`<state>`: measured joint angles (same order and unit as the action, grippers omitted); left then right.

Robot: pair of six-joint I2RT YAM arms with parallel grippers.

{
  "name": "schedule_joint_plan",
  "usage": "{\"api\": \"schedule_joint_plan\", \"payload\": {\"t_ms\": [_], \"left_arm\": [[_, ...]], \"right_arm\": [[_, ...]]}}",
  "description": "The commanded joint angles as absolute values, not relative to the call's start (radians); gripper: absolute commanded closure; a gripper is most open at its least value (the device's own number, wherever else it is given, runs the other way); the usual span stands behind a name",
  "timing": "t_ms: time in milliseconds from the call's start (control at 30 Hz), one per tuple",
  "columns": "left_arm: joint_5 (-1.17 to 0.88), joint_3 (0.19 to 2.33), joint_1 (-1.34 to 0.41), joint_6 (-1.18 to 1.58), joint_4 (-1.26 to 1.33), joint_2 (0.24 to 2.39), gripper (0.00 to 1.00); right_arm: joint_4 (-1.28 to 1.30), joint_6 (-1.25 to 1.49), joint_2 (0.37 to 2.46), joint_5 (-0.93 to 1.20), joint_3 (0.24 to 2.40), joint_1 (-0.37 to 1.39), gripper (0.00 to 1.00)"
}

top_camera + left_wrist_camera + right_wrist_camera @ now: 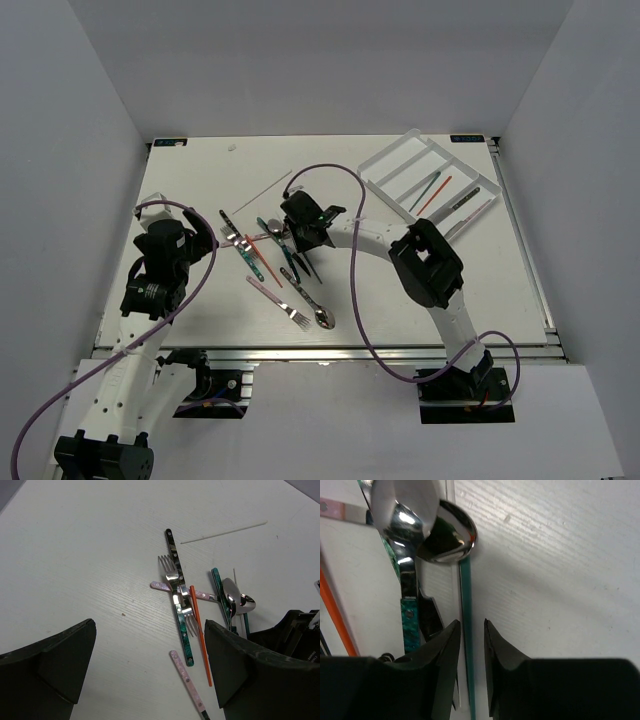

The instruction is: Sort the eating utensils into containers

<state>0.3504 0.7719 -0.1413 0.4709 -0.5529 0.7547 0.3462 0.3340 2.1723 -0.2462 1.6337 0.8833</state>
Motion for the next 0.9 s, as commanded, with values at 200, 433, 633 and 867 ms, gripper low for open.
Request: {"api": "schedule_joint_plan", "payload": {"t_ms": [200,433,633,867], "left_arm": [[0.337,0.767,-0.147,0.463,-0.543,0.735,0.02],[0.336,0.767,-0.147,0.463,-0.543,0.733,0.02],[0.336,0.767,-0.147,0.463,-0.543,0.739,0.02],[0.334,0.767,-0.146,0.463,-0.541,0.738,0.02]], "right_arm": [[0.362,0.310,2.213,-0.281,1.704,0.885,0.70],[0.377,0.296,2.260,-0.262,1.715,0.884,0.72],[0.425,0.293,2.289,-0.304,1.721,0.882,0.80],[0.500,0.324,2.218,-0.377,1.661,0.838,1.00]]}}
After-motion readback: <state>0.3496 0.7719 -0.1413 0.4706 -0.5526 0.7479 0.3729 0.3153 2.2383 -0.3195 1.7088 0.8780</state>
